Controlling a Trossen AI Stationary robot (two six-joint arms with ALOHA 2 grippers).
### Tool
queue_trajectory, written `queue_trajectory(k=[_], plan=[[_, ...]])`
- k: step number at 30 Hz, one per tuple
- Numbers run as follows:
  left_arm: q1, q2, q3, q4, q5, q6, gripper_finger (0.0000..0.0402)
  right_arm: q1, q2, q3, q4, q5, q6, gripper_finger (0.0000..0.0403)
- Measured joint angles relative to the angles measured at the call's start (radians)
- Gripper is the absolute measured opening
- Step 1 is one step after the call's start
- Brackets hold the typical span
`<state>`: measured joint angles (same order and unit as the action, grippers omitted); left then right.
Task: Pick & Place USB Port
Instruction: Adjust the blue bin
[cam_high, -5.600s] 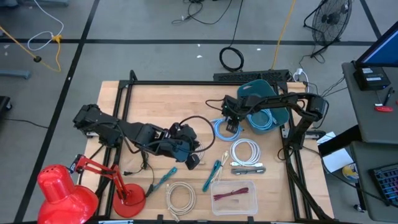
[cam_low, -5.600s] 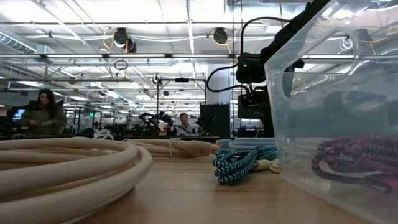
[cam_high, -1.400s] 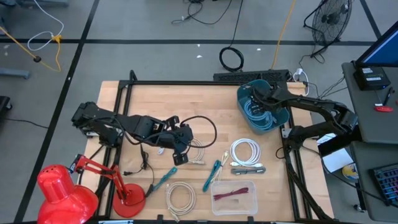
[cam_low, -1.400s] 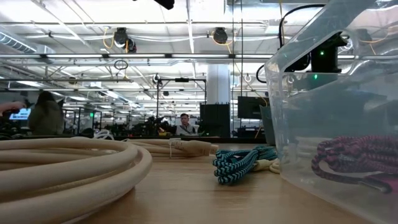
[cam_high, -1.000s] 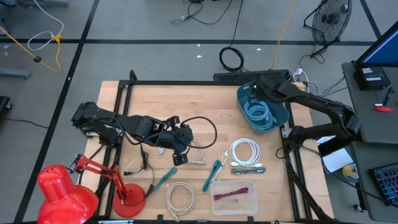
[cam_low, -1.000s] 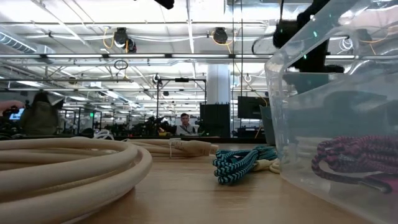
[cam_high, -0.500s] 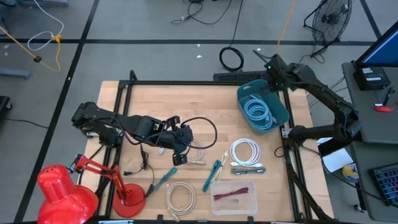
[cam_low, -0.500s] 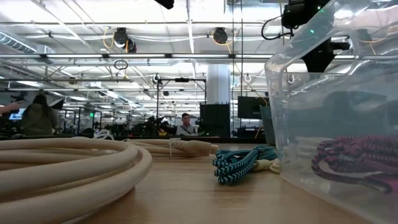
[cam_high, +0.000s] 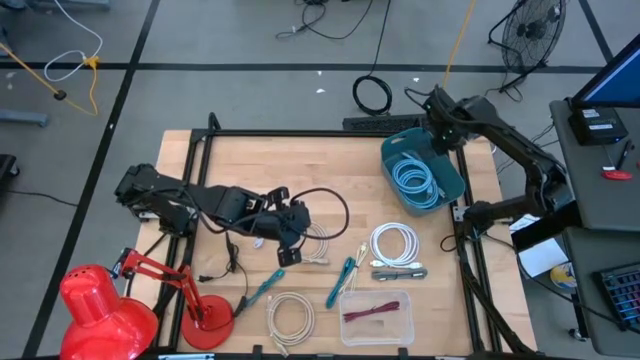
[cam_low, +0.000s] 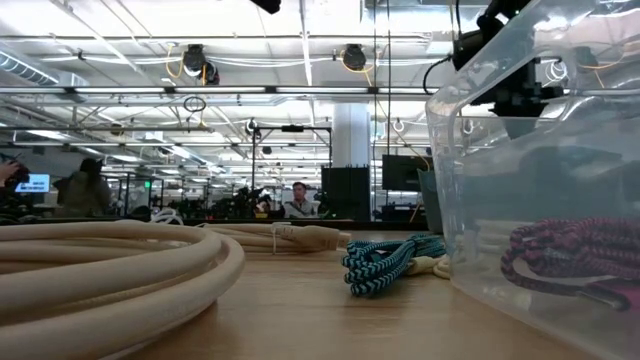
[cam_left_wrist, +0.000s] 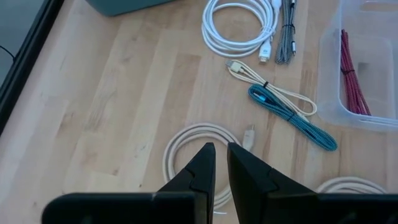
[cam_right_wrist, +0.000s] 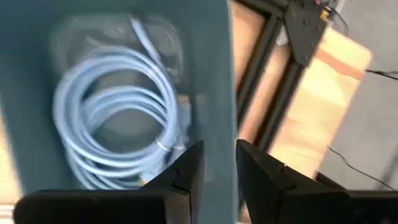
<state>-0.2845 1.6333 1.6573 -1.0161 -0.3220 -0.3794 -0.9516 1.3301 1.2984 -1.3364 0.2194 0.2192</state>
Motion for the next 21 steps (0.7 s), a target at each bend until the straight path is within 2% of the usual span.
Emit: queue_trajectory(k=[9, 21], plan=[[-0.027, 0.000, 0.000, 0.000, -0.027, -0.030, 0.0046, 0.012, 0.022, -0.021, -0.004, 0.046, 0.004, 0.0103], [-0.044, 0.000, 0.000, 0.000, -0.043, -0.055, 0.0046, 0.058, 0.022, -0.127, 0.089, 0.196, 0.044, 0.0104]])
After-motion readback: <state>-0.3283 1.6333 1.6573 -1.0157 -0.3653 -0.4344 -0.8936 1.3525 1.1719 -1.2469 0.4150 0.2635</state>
